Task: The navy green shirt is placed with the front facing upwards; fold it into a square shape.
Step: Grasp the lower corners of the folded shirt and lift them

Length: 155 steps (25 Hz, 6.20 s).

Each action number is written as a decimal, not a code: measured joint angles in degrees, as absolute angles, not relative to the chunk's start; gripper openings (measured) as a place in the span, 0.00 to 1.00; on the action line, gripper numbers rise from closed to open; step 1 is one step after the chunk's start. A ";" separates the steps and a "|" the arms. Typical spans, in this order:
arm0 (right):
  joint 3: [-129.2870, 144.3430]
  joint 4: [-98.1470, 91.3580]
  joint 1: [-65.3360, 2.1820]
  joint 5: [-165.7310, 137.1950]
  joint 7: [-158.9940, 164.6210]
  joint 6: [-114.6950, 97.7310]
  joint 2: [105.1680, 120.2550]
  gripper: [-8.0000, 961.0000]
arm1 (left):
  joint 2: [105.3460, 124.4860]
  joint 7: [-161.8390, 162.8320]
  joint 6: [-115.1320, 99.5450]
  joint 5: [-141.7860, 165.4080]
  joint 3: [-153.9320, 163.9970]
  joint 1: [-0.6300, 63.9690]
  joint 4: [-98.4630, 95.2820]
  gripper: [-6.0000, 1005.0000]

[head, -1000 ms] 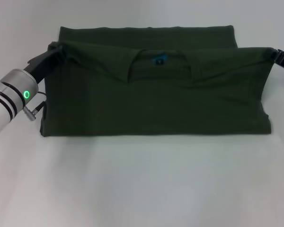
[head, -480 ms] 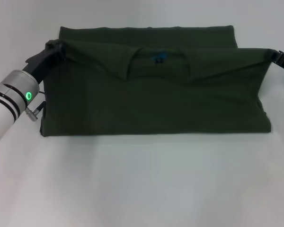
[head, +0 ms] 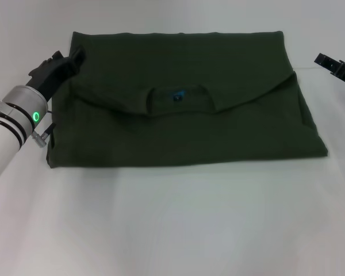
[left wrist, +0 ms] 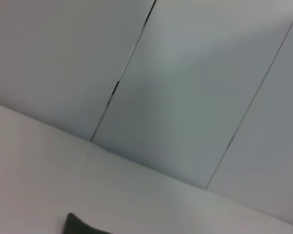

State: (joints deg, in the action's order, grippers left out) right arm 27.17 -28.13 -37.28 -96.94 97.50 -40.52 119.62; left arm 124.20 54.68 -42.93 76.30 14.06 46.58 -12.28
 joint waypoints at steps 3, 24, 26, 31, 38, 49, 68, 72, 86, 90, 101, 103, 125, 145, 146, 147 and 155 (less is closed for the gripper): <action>26.98 -28.07 -37.25 -96.94 97.48 -40.52 119.62 0.57 | 124.18 54.67 -41.63 76.27 14.05 46.58 -12.27 0.45; 27.41 -28.62 -24.30 -101.96 111.68 -64.68 112.45 0.96 | 119.80 120.22 -69.93 119.55 26.62 29.78 -38.39 0.87; 27.42 -28.70 -23.94 -103.74 112.43 -65.96 111.97 0.96 | 118.86 122.53 -73.01 126.53 25.01 30.64 -40.09 0.87; 27.42 -28.77 -23.87 -107.04 113.30 -67.72 111.42 0.96 | 117.68 125.22 -73.02 134.77 22.95 32.60 -41.77 0.87; 27.42 -28.81 -24.24 -107.71 113.34 -67.59 111.70 0.96 | 118.13 124.25 -65.84 134.95 24.47 33.13 -40.44 0.87; 27.42 -28.80 -24.58 -107.76 113.31 -67.20 111.89 0.96 | 118.62 121.90 -61.67 134.62 25.67 34.79 -35.39 0.82; 27.42 -28.39 -24.52 -107.75 113.00 -66.26 111.97 0.96 | 119.11 122.67 -61.97 135.03 26.62 35.47 -34.27 0.71; 27.42 -28.39 -24.57 -107.75 113.10 -66.27 111.97 0.96 | 119.18 122.61 -61.60 135.00 26.64 35.43 -34.38 0.58; 30.00 -30.28 -24.77 -107.75 117.23 -67.52 110.57 0.95 | 119.14 122.26 -61.46 135.15 27.00 35.59 -34.45 0.20; 34.91 -36.42 -25.12 -109.87 127.91 -69.17 108.62 0.95 | 119.06 122.18 -61.44 135.27 27.03 35.60 -34.46 0.08; 35.63 -43.97 -39.82 -145.72 153.17 -74.49 107.62 0.95 | 119.00 122.17 -61.49 135.95 27.14 35.98 -34.46 0.05; 35.86 -43.81 -42.15 -149.04 153.90 -74.50 108.31 0.95 | 119.00 122.17 -61.44 135.95 27.17 36.03 -34.45 0.05; 40.54 -36.71 -44.96 -151.06 153.07 -67.77 109.82 0.91 | 119.00 122.37 -61.87 135.97 27.15 36.05 -34.45 0.05; 46.37 -36.03 -45.45 -151.17 153.15 -66.43 110.73 0.76 | 119.00 122.61 -62.06 135.97 27.16 36.03 -34.45 0.05; 46.44 -36.01 -45.45 -151.17 153.16 -66.43 110.73 0.72 | 119.00 122.61 -62.06 135.97 27.16 36.03 -34.45 0.05; 46.45 -36.01 -45.45 -151.17 153.16 -66.42 110.73 0.68 | 119.00 122.61 -62.05 135.97 27.16 36.03 -34.45 0.05; 46.50 -36.15 -45.29 -151.17 153.19 -66.36 110.74 0.42 | 119.00 122.68 -62.05 135.95 27.16 36.03 -34.45 0.05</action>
